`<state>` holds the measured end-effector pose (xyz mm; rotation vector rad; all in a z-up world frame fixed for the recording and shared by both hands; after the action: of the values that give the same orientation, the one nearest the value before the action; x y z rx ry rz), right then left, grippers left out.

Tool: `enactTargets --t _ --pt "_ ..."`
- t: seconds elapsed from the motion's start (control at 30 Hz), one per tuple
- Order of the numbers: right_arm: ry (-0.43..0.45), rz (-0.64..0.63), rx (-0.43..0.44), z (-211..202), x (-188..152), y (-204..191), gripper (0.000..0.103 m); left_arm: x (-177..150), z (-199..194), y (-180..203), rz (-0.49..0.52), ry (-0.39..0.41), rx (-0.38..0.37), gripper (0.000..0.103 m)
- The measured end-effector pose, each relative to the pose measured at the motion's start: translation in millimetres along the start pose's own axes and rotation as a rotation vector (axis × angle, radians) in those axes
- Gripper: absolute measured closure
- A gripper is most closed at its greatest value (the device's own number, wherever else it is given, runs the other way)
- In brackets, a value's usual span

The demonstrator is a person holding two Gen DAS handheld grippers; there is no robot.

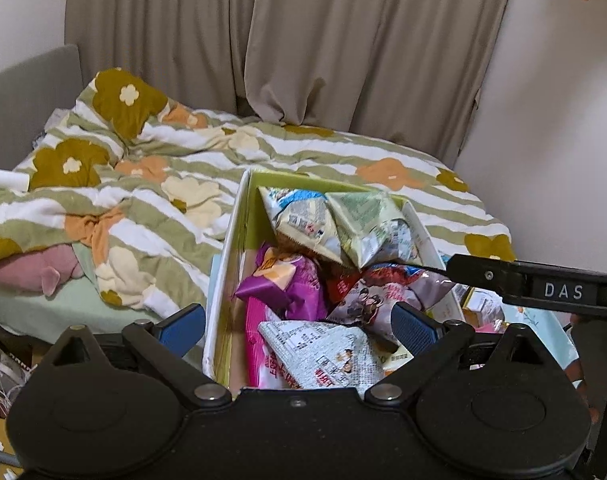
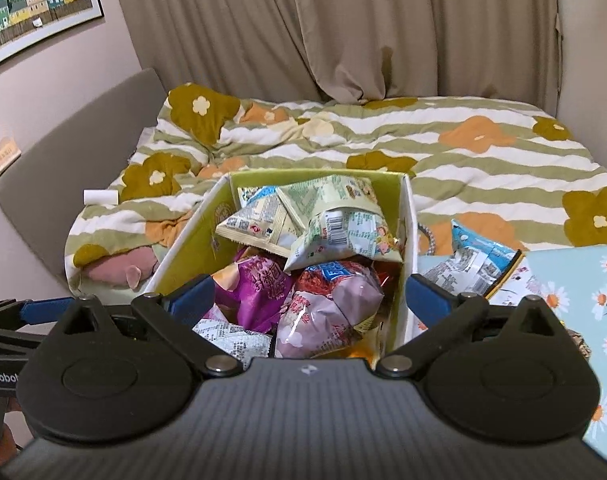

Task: Organize snacks
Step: 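Move both tools back to the remaining snacks on the daisy board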

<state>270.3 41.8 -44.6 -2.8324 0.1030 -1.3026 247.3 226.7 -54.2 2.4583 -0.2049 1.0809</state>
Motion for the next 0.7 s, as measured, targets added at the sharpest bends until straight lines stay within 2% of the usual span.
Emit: enactTargets --t 0.17,0.27,0.5,0.7 --pt "0.027 -0.013 -0.042 -20.1 -2.0 11.5 0.0 2.3 -12.8 12.7 0.034 0.054 0.008 0.002" --pt "0.037 0.018 -0.047 -32.4 -1.3 25.9 0.0 3.0 -16.4 24.2 0.071 0.061 0.005 0.002" --pt "0.099 0.044 -0.101 -63.8 0.5 73.9 0.0 4.3 -17.9 65.5 0.128 0.102 -0.026 0.001" --pt "0.094 0.077 -0.11 -68.3 -3.6 131.8 0.0 0.1 -6.5 110.9 0.156 0.12 -0.025 0.0"
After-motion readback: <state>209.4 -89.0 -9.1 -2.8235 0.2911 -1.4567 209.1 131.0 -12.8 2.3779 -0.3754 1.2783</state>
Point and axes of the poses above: each gripper's, at about its wrist camera, not at the fingertips, and z roughly the way its jaws point, y to its right, x to its top, the point moved 6 cm from there along z, roughly the way its jaws point, and after that the axes turned 14 degrees about -x, right-handed, at the moved point
